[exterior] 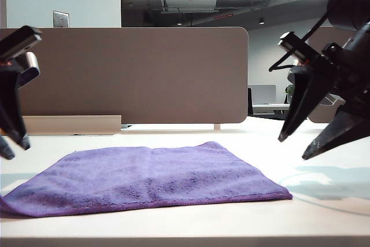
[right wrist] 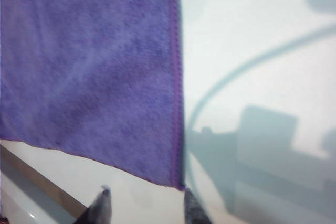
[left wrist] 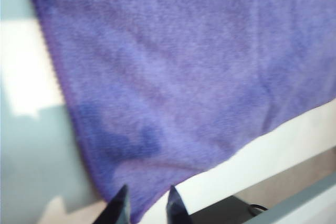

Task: Fold the bottom of the cloth upward, then fold it vertically to form a square shape.

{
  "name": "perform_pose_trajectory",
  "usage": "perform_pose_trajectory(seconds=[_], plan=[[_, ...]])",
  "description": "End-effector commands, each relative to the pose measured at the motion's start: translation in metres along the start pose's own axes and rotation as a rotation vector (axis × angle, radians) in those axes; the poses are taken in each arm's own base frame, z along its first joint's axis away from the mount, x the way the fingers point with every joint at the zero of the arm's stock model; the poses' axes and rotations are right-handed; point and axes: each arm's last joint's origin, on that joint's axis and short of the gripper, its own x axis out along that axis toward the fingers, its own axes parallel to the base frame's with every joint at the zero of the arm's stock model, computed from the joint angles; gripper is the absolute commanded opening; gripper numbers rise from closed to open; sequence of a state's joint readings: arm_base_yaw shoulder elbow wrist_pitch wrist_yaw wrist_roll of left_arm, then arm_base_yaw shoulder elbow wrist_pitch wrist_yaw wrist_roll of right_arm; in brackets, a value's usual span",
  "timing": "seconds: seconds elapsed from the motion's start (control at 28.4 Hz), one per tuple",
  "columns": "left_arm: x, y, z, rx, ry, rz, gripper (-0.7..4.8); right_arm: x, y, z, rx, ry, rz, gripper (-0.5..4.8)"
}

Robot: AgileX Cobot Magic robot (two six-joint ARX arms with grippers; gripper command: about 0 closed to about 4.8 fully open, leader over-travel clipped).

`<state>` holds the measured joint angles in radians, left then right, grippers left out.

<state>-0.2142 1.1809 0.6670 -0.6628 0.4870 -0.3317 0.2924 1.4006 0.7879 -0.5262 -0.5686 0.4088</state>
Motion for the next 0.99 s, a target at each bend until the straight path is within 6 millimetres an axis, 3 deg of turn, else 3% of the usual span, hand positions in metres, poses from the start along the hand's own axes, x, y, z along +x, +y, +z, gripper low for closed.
perform_pose_trajectory(seconds=[0.04, 0.53, 0.99], plan=[[-0.001, 0.003, -0.006, -0.013, 0.051, 0.059, 0.92, 0.0, 0.0, -0.003, -0.022, 0.024, -0.01, 1.81], [0.012, 0.015, -0.025, -0.057, 0.145, 0.033, 0.92, 0.016, -0.011, -0.004, -0.021, 0.124, -0.03, 1.8], [0.018, 0.016, -0.018, -0.102, 0.058, -0.014, 0.9, 0.018, -0.009, -0.002, -0.033, 0.122, 0.032, 1.8]])
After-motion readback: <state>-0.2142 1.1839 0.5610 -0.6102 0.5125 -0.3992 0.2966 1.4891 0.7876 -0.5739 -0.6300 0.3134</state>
